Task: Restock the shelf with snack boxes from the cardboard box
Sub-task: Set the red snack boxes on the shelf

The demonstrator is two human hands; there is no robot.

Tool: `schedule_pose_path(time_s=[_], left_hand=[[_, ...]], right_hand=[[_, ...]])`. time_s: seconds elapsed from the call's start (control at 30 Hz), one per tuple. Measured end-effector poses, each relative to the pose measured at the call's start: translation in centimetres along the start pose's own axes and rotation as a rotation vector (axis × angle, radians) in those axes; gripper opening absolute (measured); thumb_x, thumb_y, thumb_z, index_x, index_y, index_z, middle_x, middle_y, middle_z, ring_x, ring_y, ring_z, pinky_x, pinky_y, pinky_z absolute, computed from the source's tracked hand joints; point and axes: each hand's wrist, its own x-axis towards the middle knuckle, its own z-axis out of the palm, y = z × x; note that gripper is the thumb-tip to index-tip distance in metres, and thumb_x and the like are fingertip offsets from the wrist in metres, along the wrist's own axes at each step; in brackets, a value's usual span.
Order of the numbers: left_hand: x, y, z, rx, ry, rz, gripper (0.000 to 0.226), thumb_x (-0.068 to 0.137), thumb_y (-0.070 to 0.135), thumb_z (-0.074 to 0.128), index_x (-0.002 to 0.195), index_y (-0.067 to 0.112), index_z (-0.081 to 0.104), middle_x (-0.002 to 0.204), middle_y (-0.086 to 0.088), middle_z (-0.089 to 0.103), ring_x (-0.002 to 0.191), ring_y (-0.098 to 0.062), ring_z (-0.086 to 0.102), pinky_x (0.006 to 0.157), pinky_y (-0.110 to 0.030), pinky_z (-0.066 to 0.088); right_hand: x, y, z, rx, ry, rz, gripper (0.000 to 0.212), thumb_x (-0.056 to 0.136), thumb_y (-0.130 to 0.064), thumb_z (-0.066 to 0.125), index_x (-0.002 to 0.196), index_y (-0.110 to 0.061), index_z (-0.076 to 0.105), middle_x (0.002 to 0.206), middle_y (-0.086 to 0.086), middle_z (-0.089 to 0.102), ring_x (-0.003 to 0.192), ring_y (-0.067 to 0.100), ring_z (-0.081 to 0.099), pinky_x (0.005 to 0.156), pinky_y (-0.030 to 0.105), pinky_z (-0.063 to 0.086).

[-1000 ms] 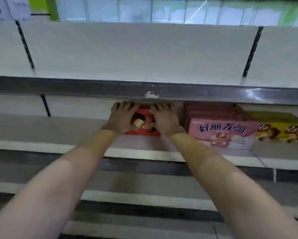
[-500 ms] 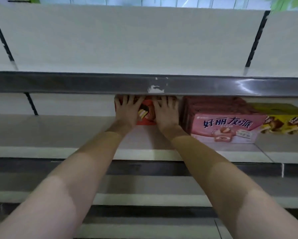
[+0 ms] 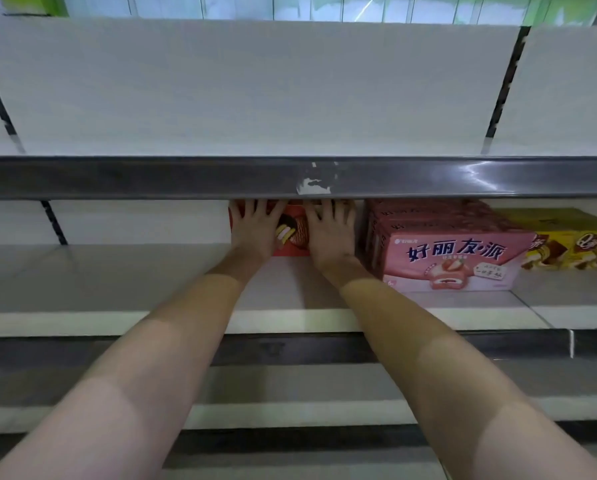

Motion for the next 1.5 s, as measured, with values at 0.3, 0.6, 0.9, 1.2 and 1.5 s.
schedule_pose_path(time_s=[0.3, 0.6, 0.9, 1.2, 1.5], left_hand=[[-0.2, 1.8, -1.8, -0.033, -0.086, -0.045, 0.084, 0.083, 0.039, 0.07, 0.152, 0.034, 0.023, 0.154, -0.007, 0.031, 0.14, -0.04, 0.024, 0.106, -0.076, 0.013], [-2.4, -2.2, -3.6, -0.109, 0.014, 0.0, 0.061, 0.079, 0.025, 0.068, 0.137, 0.017, 0.05, 0.135, -0.015, 0.051, 0.123, -0.038, 0.044, 0.101, -0.047, 0.034], [-6.6, -7.2, -6.0, -0.195, -0.181, -0.145, 0.046, 0.092, 0.021, 0.057, 0.136, 0.013, 0.046, 0.132, -0.012, 0.052, 0.119, -0.033, 0.051, 0.095, -0.041, 0.044], [-5.0, -5.5, -7.3, -0.276, -0.081, -0.043, 0.065, 0.081, 0.039, 0.062, 0.139, 0.013, 0.047, 0.135, -0.014, 0.052, 0.119, -0.036, 0.048, 0.094, -0.042, 0.043], [-4.6, -2.5, -8.2, -0.413, -0.056, -0.073, 0.024, 0.091, 0.025, 0.046, 0.105, 0.015, 0.063, 0.105, -0.014, 0.07, 0.095, -0.035, 0.064, 0.08, -0.039, 0.051]], right_hand=[[-0.2, 0.6, -2.4, -0.074, -0.115, -0.023, 0.058, 0.101, -0.026, 0.036, 0.157, -0.024, 0.019, 0.158, 0.01, 0.027, 0.147, 0.033, 0.02, 0.118, 0.061, 0.003], [-0.8, -0.6, -3.7, 0.101, -0.055, -0.14, 0.058, 0.087, -0.014, 0.054, 0.144, -0.013, 0.043, 0.145, 0.012, 0.045, 0.135, 0.032, 0.039, 0.114, 0.047, 0.024], [-1.8, -6.9, -4.1, 0.158, -0.078, -0.232, 0.067, 0.089, -0.022, 0.059, 0.149, -0.009, 0.033, 0.149, 0.014, 0.038, 0.138, 0.033, 0.036, 0.116, 0.045, 0.023], [-1.9, -3.5, -5.0, 0.109, 0.064, -0.215, 0.051, 0.082, -0.037, 0.054, 0.128, -0.014, 0.055, 0.127, 0.012, 0.058, 0.118, 0.033, 0.05, 0.105, 0.049, 0.034], [-1.3, -0.6, -6.6, 0.172, -0.028, -0.06, 0.029, 0.091, -0.027, 0.052, 0.113, -0.011, 0.062, 0.11, 0.017, 0.066, 0.104, 0.037, 0.061, 0.089, 0.042, 0.046]])
